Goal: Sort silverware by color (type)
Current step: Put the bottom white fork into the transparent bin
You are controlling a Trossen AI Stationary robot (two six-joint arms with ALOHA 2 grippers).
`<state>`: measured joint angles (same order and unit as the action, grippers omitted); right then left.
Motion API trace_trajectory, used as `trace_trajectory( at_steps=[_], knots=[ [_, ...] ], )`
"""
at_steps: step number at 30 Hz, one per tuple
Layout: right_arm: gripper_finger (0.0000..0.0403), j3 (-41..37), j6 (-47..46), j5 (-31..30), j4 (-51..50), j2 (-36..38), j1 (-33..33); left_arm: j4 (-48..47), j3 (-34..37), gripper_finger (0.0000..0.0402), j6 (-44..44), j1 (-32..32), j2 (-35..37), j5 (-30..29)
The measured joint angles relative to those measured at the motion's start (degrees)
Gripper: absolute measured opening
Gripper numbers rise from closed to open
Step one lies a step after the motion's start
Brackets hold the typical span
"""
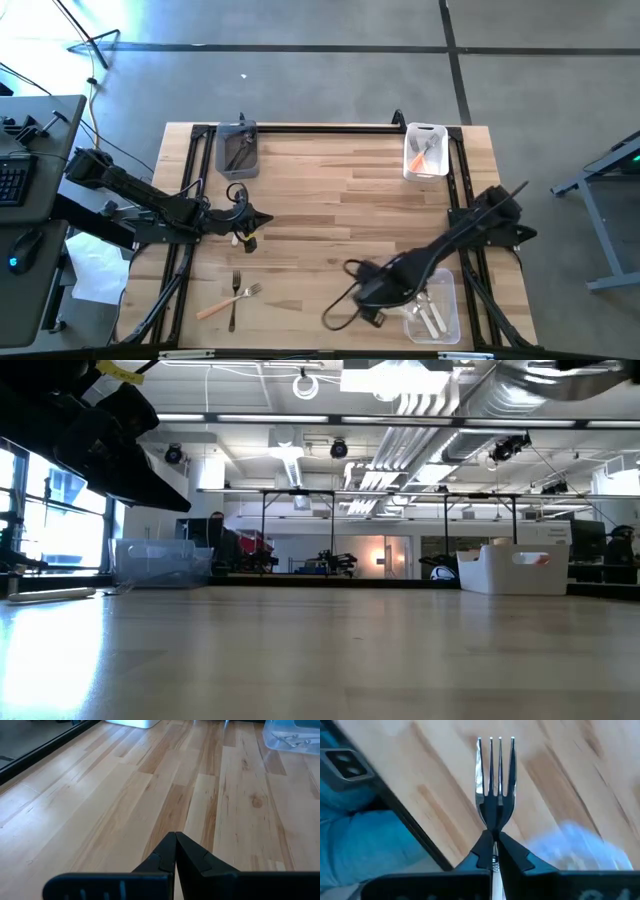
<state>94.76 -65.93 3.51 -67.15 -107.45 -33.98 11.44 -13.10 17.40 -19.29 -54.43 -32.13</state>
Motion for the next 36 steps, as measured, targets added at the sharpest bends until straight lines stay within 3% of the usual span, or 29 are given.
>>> trace_trajectory(
  at_steps=[6, 10, 13, 19, 25, 31, 36],
  knots=[
    [0.0001, 0.00, -17.41, 0.00, -13.14, 3.75, -4.82, -0.02, 0.00, 0.0000, 0.00, 0.01, 0.00, 0.00],
    [0.0000, -0.77, -24.43, -0.44, -15.91, 3.83, -7.30, -0.02, 0.00, 0.0000, 0.00, 0.00, 0.00, 0.01],
    [0.0000, -5.95, -29.03, 0.71, -14.99, 4.88, -8.75, 0.00, 0.00, 0.0000, 0.33, 0.00, 0.01, 0.03],
    [0.0000, -24.12, -37.19, 3.60, 2.90, 12.66, -10.86, 0.02, 0.00, 0.0000, 0.54, 0.00, 0.00, 0.36],
    [0.0000, -37.54, -42.25, 2.52, 12.41, 19.36, -11.12, 0.04, 0.00, 0.0000, 1.05, 0.00, 0.02, 0.40],
    [0.0005, -44.71, -42.05, 2.30, 21.39, 20.67, -10.22, 0.44, 0.00, 0.0000, 1.08, 0.00, 0.00, 0.43],
    [0.0041, -45.28, -41.30, 3.25, 21.53, 20.67, -10.27, 0.45, 0.00, 0.0000, 1.33, 0.00, 0.01, 0.43]
  ],
)
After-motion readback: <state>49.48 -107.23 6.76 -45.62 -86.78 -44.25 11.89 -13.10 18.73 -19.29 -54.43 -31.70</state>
